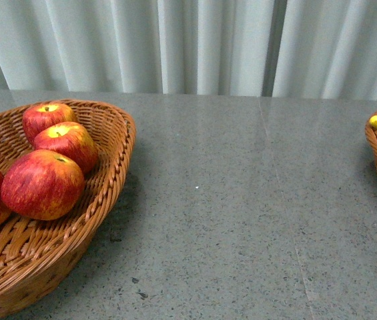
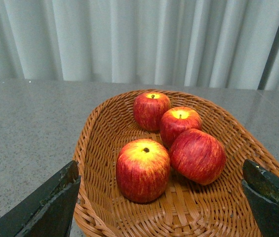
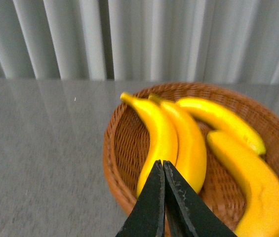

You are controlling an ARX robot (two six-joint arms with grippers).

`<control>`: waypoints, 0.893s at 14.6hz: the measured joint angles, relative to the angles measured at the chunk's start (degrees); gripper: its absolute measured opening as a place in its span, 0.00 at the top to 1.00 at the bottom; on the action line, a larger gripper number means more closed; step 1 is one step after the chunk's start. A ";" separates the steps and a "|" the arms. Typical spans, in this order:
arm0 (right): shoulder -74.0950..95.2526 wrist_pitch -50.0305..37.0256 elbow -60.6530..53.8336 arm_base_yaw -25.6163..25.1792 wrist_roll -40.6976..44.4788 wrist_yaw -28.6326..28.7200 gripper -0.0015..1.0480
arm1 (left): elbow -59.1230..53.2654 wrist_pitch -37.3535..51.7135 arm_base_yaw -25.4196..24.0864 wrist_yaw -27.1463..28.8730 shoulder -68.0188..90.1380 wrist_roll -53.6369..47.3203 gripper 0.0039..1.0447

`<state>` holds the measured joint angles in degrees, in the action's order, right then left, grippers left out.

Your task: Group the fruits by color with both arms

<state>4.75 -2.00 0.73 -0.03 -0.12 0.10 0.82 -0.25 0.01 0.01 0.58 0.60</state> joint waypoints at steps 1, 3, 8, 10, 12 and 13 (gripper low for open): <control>-3.87 2.51 0.00 0.02 -0.02 0.00 0.98 | 0.00 0.02 0.00 0.11 0.00 0.02 0.06; -4.50 2.38 0.02 0.02 -0.02 -0.11 0.98 | 0.00 0.09 0.00 0.00 0.00 0.00 0.06; -4.50 2.27 0.02 0.02 -0.02 -0.11 0.98 | 0.00 0.02 0.00 0.02 0.00 0.00 0.06; -4.50 2.27 0.02 0.02 -0.02 -0.11 0.98 | 0.00 0.02 0.00 0.02 0.00 0.00 0.06; -4.50 2.27 0.02 0.02 -0.02 -0.11 0.98 | 0.00 0.02 0.00 0.02 0.00 0.00 0.06; -4.50 2.27 0.02 0.02 0.00 -0.11 0.87 | 0.00 0.02 0.00 0.02 0.00 0.00 0.06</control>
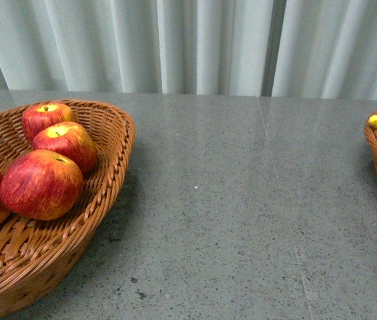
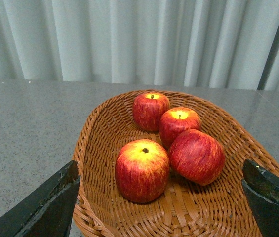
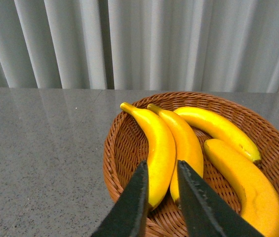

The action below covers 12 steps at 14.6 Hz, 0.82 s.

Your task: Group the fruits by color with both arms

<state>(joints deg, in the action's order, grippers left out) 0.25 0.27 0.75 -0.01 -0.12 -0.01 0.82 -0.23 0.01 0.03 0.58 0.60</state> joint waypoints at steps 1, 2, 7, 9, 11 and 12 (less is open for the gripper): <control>0.00 0.00 0.00 0.00 0.00 0.00 0.75 | 0.00 0.00 0.00 0.00 0.00 0.02 0.06; 0.00 0.00 0.00 0.00 0.00 0.00 0.64 | 0.00 0.00 0.00 0.00 0.00 0.00 0.06; 0.00 0.00 0.00 0.00 0.00 0.00 0.13 | 0.00 0.00 0.00 0.00 0.00 0.00 0.06; 0.00 0.00 0.00 0.00 0.00 0.00 0.08 | 0.00 0.00 0.00 0.00 0.00 0.00 0.06; 0.00 0.00 0.00 0.00 -0.02 0.00 0.05 | 0.00 0.00 0.00 0.00 0.00 0.00 0.06; 0.00 0.00 0.00 0.00 -0.02 0.00 0.06 | 0.00 0.00 0.00 0.00 0.00 0.00 0.06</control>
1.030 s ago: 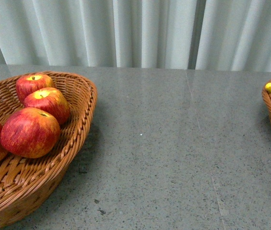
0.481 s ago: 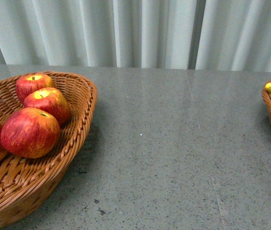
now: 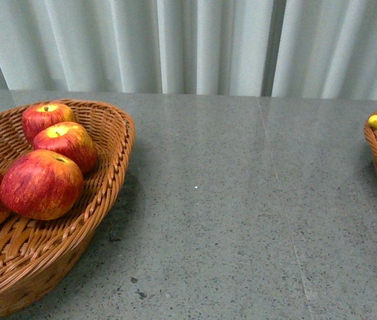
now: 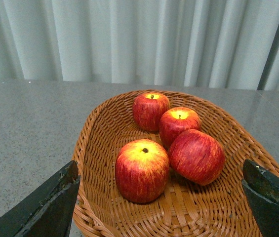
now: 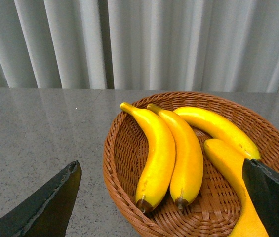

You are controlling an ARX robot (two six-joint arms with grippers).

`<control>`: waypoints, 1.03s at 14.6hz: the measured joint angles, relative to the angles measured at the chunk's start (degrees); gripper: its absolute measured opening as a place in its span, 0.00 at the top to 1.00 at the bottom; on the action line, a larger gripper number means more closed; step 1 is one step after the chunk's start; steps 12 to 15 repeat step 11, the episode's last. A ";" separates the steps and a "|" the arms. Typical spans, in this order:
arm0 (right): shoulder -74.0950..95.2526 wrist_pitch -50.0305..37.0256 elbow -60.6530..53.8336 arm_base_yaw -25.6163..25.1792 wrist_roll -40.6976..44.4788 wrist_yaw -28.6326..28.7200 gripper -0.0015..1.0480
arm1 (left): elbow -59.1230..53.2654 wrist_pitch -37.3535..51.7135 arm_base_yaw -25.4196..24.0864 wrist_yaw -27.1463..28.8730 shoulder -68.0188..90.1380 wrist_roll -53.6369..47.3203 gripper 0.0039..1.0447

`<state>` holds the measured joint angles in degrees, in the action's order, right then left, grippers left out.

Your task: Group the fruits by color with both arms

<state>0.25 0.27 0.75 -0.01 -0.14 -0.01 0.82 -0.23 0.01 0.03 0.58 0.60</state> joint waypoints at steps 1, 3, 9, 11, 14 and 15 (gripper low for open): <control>0.00 0.00 0.00 0.00 0.00 0.00 0.06 | 0.00 0.00 0.00 0.00 0.00 0.00 0.06; 0.00 0.00 0.00 0.00 0.00 0.00 0.07 | 0.00 0.00 0.00 -0.02 0.00 0.00 0.06; 0.00 0.00 0.00 0.00 0.00 0.00 0.06 | 0.00 0.00 0.00 0.00 0.00 0.00 0.06; 0.00 0.00 0.00 0.00 0.00 0.00 0.06 | 0.00 0.00 0.00 0.00 0.00 0.00 0.06; 0.00 0.00 0.00 0.00 0.00 0.00 0.06 | 0.00 0.00 0.00 0.00 0.00 0.00 0.06; 0.00 0.00 0.00 0.00 0.00 0.00 0.06 | 0.00 0.00 0.00 0.00 0.00 0.00 0.06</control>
